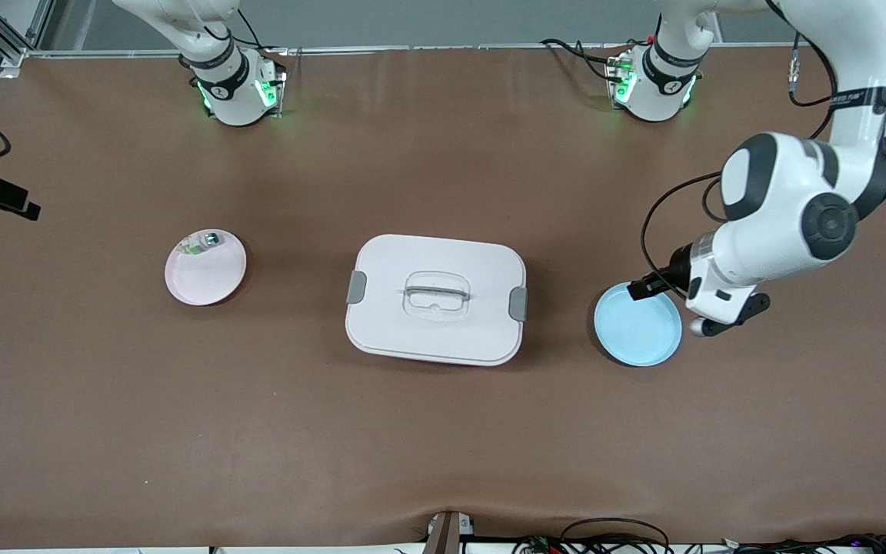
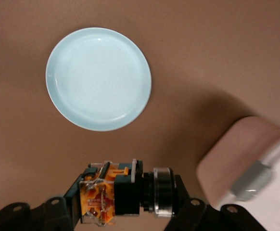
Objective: Transfer orange switch to right arm and place
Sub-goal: 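Lift the orange switch with the left gripper toward the box center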
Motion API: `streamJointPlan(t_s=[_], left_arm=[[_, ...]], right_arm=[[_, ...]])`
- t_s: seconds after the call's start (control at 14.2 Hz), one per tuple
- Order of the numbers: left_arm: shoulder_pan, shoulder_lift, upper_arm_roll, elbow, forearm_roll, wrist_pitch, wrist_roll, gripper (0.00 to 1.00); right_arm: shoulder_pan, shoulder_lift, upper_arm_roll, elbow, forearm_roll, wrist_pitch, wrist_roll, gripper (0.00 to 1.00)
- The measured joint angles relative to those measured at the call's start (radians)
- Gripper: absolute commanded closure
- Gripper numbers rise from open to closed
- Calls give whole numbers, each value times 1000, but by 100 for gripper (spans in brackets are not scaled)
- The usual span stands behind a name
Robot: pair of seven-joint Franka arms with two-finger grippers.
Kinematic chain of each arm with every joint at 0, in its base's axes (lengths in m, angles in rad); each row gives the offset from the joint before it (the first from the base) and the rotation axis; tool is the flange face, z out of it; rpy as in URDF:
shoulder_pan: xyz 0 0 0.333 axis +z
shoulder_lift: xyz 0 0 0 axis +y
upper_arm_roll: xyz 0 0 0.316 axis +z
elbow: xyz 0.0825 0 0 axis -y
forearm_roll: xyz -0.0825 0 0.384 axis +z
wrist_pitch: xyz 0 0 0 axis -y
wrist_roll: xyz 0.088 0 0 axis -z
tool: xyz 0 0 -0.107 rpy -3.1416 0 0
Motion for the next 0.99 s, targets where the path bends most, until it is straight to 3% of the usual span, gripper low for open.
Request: streamJointPlan(t_s=[0.35, 0.78, 0.99], left_arm=[[-4, -6, -9, 147, -127, -76, -427, 72], [-10, -7, -102, 212, -252, -75, -915, 72], [-12, -7, -181, 214, -258, -2, -1097, 72]], right_arm=[[-24, 113, -2, -2, -34, 21, -33, 0], [-50, 130, -3, -1, -51, 24, -56, 0], [-70, 131, -3, -3, 87, 13, -40, 0]])
